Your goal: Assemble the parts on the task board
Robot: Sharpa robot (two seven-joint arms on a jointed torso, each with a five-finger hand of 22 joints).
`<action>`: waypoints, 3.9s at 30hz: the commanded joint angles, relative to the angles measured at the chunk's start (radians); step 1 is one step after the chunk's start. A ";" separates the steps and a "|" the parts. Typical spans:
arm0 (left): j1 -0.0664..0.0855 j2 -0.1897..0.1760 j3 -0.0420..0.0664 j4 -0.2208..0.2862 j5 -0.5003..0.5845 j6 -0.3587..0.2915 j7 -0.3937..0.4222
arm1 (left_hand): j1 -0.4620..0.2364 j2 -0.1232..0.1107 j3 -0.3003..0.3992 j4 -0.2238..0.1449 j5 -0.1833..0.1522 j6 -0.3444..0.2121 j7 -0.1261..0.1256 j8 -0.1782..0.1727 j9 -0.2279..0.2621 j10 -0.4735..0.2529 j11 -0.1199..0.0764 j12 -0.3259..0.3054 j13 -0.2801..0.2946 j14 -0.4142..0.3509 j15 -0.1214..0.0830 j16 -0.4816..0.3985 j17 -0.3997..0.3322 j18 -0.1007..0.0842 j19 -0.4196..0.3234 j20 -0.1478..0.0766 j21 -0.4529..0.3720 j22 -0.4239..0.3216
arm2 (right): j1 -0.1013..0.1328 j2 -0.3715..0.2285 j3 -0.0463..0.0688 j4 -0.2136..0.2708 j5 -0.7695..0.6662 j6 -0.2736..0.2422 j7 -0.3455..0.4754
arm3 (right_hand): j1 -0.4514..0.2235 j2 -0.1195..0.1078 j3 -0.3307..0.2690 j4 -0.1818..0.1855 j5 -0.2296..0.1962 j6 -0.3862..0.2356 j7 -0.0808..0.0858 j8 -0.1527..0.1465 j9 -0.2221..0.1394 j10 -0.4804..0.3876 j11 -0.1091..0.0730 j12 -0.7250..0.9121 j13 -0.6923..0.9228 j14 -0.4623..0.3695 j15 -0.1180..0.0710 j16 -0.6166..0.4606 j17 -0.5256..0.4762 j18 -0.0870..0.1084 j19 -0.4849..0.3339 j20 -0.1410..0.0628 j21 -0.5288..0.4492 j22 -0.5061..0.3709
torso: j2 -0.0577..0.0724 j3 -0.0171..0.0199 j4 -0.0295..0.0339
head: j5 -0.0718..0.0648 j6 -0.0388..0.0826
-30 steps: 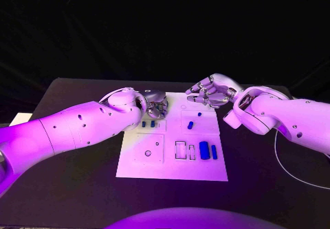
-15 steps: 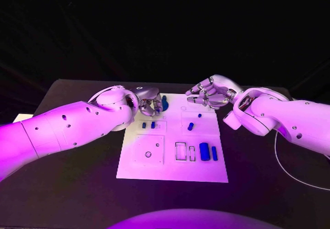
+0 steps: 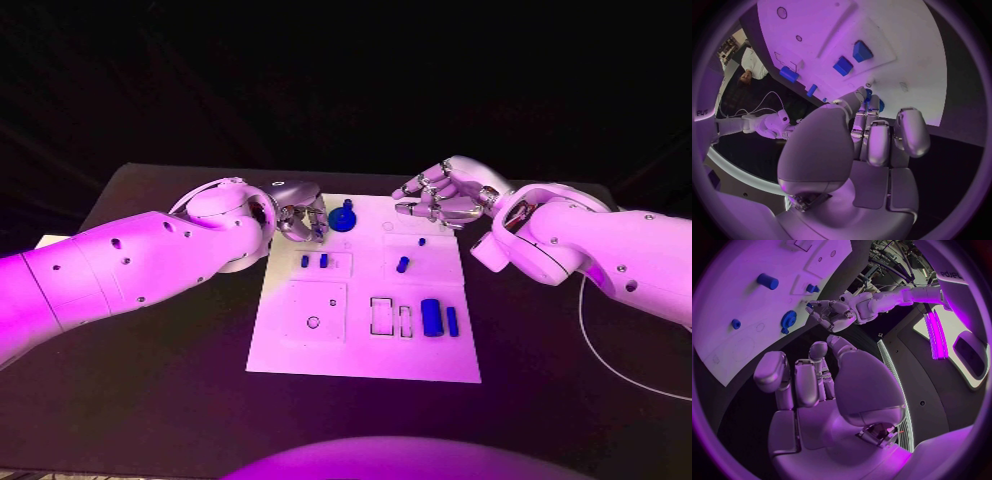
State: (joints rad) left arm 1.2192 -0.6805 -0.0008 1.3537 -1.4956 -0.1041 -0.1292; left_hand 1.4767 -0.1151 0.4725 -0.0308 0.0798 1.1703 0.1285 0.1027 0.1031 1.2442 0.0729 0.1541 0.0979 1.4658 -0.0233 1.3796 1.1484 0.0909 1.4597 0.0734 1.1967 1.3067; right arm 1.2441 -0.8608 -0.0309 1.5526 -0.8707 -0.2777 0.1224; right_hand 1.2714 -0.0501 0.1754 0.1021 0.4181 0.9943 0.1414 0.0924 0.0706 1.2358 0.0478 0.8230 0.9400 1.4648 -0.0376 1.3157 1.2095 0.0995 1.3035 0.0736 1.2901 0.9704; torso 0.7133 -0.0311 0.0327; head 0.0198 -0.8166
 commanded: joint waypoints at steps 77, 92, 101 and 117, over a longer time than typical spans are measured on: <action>-0.008 0.024 -0.008 -0.028 -0.002 0.053 -0.021 | -0.088 -0.035 0.040 -0.002 -0.001 -0.066 0.026 -0.038 -0.024 -0.065 0.016 -0.085 -0.017 0.022 0.024 -0.005 -0.031 -0.005 -0.013 0.024 -0.025 -0.009 | -0.002 -0.001 0.000 0.000 -0.006 0.011 0.010 | -0.005 0.009 0.004 0.006 0.006 -0.009 -0.001 0.003 0.000 -0.003 0.000 0.000 0.000 0.037 0.008 -0.004 0.001 0.014 -0.004 0.002 -0.006 -0.001 | 0.000 0.0011 -0.0013 | 0.002 -0.015; -0.008 0.011 -0.008 -0.019 0.002 0.051 -0.022 | -0.121 -0.072 0.030 0.004 -0.001 -0.115 0.031 -0.042 -0.036 -0.117 0.027 -0.092 -0.030 0.016 0.033 -0.014 -0.053 0.007 -0.032 0.033 -0.084 -0.046 | -0.003 0.000 0.000 -0.005 -0.006 0.009 0.011 | -0.005 0.009 0.005 0.007 0.007 -0.009 -0.001 0.003 0.000 -0.004 0.000 -0.002 -0.002 0.036 0.008 -0.006 -0.002 0.015 -0.005 0.002 -0.007 -0.005 | 0.000 -0.0002 -0.0005 | 0.001 -0.015; -0.007 -0.022 -0.004 0.005 0.025 0.037 -0.016 | -0.124 -0.076 -0.168 0.038 0.005 -0.210 0.032 -0.037 -0.037 -0.202 0.031 -0.075 -0.029 0.011 0.037 -0.026 -0.083 0.021 -0.045 0.038 -0.169 -0.102 | -0.003 -0.002 0.000 -0.025 -0.006 0.002 0.009 | -0.005 0.010 0.005 0.007 0.007 -0.009 -0.001 0.003 0.000 -0.006 0.000 -0.005 -0.005 0.036 0.008 -0.008 -0.005 0.015 -0.006 0.002 -0.008 -0.007 | -0.001 -0.0002 -0.0007 | 0.000 -0.012; 0.002 -0.114 0.007 0.010 0.682 -0.160 0.154 | -0.032 0.005 -0.014 0.035 0.015 -0.143 0.050 -0.009 -0.034 -0.132 0.036 -0.022 -0.032 -0.043 0.036 -0.096 -0.225 0.053 -0.110 0.038 -0.369 -0.224 | -0.003 -0.006 0.000 -0.092 -0.415 0.064 -0.154 | 0.096 -0.051 0.178 -0.084 -0.096 0.019 0.015 0.020 0.003 -0.176 0.029 -0.522 -0.473 -0.024 0.026 -0.308 -0.314 0.039 -0.060 0.016 -0.104 -0.154 | -0.001 -0.0004 0.0006 | -0.009 0.009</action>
State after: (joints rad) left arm 1.2191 -0.7926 0.0061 1.3616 -1.1428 -0.1589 -0.0925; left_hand 1.4483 -0.1014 0.4429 0.0029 0.0887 1.0190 0.1765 0.0898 0.0678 1.1057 0.1093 0.1276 0.0673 1.4356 0.0128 1.3014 0.9566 0.1326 1.3634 0.1107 0.8617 1.1035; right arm 1.2418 -0.8688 -0.0309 1.4622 -1.0631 -0.2630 0.0405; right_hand 1.3628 -0.0993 0.3453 0.0209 0.3298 0.9905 0.1428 0.1088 0.0729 1.0552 0.0713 0.3164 0.4833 1.4361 -0.0124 1.0122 0.8994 0.1312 1.2443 0.0861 1.1916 0.8183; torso 0.7116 -0.0315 0.0326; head 0.0134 -0.8125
